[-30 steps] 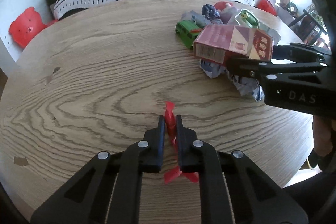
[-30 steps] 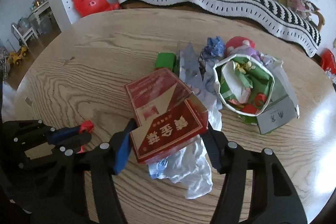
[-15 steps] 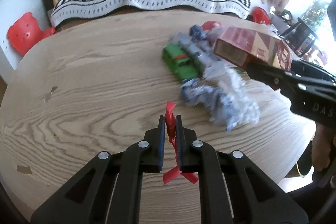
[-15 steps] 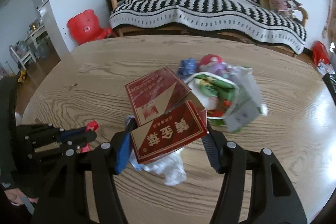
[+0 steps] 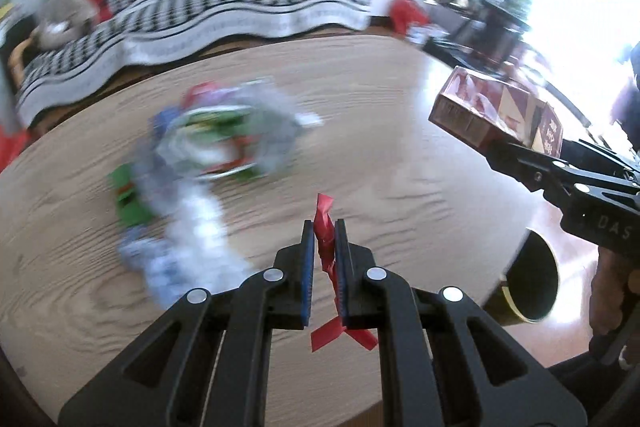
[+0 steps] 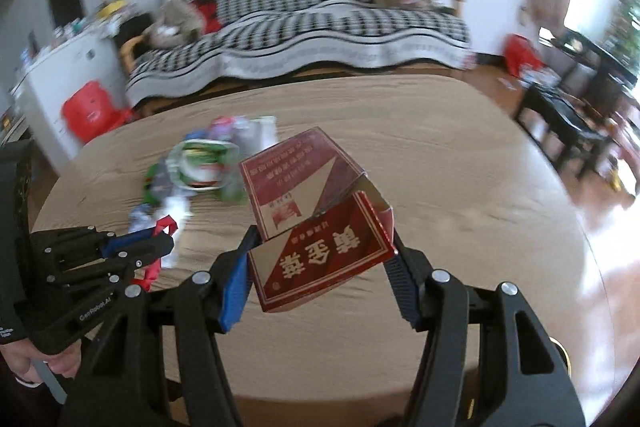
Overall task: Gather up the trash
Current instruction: 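Carry the box and ribbon to the black bin and open both tools over it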
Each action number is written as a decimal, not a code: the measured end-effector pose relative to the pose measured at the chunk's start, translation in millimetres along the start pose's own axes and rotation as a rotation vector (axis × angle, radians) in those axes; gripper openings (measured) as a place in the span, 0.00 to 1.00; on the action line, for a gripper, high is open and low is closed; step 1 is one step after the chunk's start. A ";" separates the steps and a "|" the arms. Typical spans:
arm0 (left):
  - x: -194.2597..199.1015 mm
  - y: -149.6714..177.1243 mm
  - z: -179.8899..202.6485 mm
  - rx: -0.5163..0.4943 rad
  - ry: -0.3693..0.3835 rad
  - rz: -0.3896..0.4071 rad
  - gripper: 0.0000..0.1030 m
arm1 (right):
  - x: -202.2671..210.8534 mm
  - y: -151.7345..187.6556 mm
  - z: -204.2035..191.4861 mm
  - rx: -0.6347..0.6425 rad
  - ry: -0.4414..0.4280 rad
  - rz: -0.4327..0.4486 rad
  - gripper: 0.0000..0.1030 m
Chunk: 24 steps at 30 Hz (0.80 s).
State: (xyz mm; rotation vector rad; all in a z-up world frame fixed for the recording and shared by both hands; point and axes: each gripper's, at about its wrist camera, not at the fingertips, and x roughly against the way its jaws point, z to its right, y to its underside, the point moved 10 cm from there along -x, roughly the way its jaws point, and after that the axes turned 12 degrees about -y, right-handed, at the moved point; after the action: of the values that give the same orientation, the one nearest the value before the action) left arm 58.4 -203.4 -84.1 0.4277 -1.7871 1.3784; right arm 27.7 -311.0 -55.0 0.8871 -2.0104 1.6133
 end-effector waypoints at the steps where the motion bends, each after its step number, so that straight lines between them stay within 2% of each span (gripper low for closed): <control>1: -0.6 -3.4 15.7 -0.019 0.018 0.004 0.09 | 14.6 5.8 21.0 -0.030 0.025 0.011 0.57; 7: -5.9 -5.0 133.2 -0.143 0.156 0.013 0.09 | 87.8 45.9 131.4 -0.213 0.148 0.066 0.57; 9: -8.8 -1.3 174.2 -0.184 0.206 0.009 0.09 | 104.8 58.8 156.5 -0.262 0.178 0.077 0.57; 13: -17.3 14.7 245.7 -0.261 0.307 -0.014 0.09 | 143.8 103.5 218.2 -0.379 0.273 0.073 0.57; 19: -31.3 55.2 342.9 -0.374 0.445 -0.073 0.09 | 167.0 182.6 281.1 -0.535 0.349 0.001 0.58; 24: -47.2 89.2 389.5 -0.442 0.511 -0.136 0.09 | 171.2 246.2 318.2 -0.643 0.376 -0.081 0.58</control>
State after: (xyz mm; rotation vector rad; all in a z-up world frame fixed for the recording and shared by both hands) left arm -128.6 -539.4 -202.5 -0.0420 -1.5361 0.8605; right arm -243.6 -625.3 -192.1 0.3805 -1.9875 0.8972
